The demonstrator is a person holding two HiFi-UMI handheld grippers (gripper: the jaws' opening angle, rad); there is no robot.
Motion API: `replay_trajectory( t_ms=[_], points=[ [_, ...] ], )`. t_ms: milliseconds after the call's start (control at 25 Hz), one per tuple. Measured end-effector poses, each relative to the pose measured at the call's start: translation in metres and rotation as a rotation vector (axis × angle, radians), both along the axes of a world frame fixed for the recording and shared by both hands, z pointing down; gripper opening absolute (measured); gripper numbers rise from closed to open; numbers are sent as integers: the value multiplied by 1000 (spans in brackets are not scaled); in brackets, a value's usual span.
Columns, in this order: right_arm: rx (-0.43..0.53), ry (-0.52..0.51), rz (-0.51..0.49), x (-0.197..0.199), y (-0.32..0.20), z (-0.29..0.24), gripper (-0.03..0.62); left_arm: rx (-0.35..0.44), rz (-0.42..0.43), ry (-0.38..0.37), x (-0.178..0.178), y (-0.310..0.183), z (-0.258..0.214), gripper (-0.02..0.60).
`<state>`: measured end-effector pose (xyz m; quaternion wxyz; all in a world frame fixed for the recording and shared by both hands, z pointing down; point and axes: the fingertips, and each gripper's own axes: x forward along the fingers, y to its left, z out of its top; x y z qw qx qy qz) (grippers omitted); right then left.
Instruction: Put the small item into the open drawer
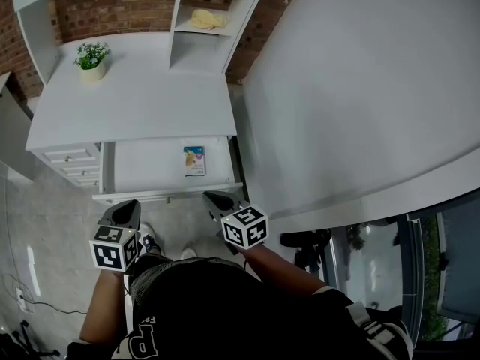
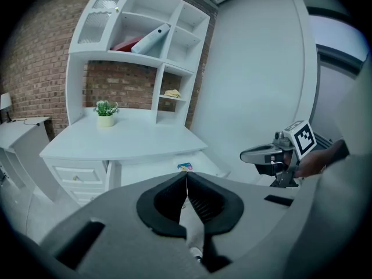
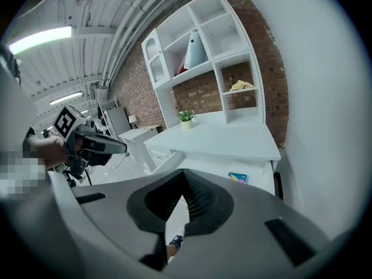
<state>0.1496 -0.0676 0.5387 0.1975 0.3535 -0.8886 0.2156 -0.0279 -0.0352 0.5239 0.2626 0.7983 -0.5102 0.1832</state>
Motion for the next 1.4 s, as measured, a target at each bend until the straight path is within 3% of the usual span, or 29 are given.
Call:
replay_trajectory(
  t_ms=[1400],
  points=[
    [-17,3,13,3,3,6,3,1,13,-8,5,-1,-1,18]
  ],
)
